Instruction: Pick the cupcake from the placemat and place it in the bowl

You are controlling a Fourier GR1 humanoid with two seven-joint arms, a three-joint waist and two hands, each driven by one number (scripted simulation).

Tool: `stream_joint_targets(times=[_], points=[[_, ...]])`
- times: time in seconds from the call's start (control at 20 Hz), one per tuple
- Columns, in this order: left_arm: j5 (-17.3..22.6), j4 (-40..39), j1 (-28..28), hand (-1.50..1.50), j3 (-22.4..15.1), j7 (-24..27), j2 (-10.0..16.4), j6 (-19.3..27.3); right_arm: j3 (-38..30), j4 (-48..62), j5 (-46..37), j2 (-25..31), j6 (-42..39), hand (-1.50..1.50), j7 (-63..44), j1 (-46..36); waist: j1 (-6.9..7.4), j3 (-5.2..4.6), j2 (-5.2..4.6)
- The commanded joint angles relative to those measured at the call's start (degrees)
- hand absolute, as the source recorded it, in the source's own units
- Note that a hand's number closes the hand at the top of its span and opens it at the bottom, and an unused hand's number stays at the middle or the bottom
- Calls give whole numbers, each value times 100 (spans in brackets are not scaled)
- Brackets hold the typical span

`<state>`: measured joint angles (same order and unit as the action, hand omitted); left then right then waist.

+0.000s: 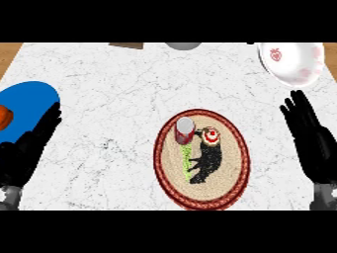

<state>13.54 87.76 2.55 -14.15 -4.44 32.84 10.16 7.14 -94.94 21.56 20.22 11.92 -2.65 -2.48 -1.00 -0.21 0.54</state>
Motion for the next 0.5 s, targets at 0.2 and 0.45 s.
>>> stream_joint_targets(times=[0.2, 0.45], points=[[-31, -52, 624, 0, -10, 389, -987, 391, 1491, 812, -2234, -890, 1956, 150, -963, -674, 241, -9, -94], [83, 140, 540, 0, -73, 184, -1177, 529, 957, 1001, -3587, -1029, 4012, -150, -497, -226, -28, -6, -4]])
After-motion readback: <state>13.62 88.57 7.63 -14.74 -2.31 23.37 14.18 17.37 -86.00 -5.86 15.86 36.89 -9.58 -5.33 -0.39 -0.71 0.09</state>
